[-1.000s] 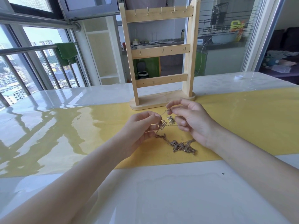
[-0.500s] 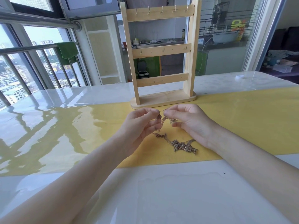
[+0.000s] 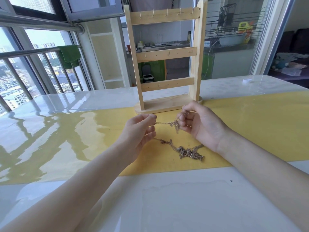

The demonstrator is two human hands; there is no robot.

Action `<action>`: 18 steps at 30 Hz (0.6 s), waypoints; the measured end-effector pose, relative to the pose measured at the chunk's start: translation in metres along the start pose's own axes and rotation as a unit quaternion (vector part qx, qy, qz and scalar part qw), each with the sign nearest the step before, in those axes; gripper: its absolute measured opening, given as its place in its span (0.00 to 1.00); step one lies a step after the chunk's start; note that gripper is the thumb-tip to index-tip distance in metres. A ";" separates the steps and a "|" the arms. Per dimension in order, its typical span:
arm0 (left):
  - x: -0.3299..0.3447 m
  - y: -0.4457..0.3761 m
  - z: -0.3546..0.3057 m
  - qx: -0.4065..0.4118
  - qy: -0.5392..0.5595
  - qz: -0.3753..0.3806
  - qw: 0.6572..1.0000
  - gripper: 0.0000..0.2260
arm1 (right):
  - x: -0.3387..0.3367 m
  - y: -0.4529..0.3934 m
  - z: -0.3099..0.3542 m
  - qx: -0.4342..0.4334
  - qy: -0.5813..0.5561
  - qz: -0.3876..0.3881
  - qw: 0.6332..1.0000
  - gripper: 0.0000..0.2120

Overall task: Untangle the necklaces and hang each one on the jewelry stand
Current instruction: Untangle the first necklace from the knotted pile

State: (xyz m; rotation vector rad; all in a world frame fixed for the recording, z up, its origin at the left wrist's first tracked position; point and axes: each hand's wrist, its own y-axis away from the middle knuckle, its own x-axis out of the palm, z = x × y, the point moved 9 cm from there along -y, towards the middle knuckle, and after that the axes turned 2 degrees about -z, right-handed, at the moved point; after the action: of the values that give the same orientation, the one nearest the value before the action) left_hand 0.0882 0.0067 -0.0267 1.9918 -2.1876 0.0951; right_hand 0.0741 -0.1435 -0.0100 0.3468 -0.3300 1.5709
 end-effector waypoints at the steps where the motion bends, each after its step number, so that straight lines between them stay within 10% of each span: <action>1: 0.002 0.002 -0.001 0.011 -0.037 0.003 0.999 0.03 | 0.000 -0.001 0.000 0.001 -0.011 0.000 1.000 0.12; 6: 0.011 0.008 -0.014 0.098 -0.178 0.019 0.979 0.04 | 0.004 -0.002 -0.002 0.000 0.001 0.023 1.000 0.17; 10: 0.033 0.014 -0.004 0.062 -0.134 0.131 0.980 0.06 | 0.013 0.001 -0.005 0.004 0.030 0.060 0.998 0.17; 18: 0.029 0.011 -0.002 0.042 -0.105 0.127 0.985 0.02 | 0.003 -0.001 -0.004 0.003 0.010 0.030 0.999 0.14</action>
State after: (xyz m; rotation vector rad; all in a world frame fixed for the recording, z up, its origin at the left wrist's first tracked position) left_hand 0.0746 -0.0204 -0.0189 1.8271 -2.6054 0.0120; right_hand 0.0749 -0.1386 -0.0124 0.3289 -0.3231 1.6337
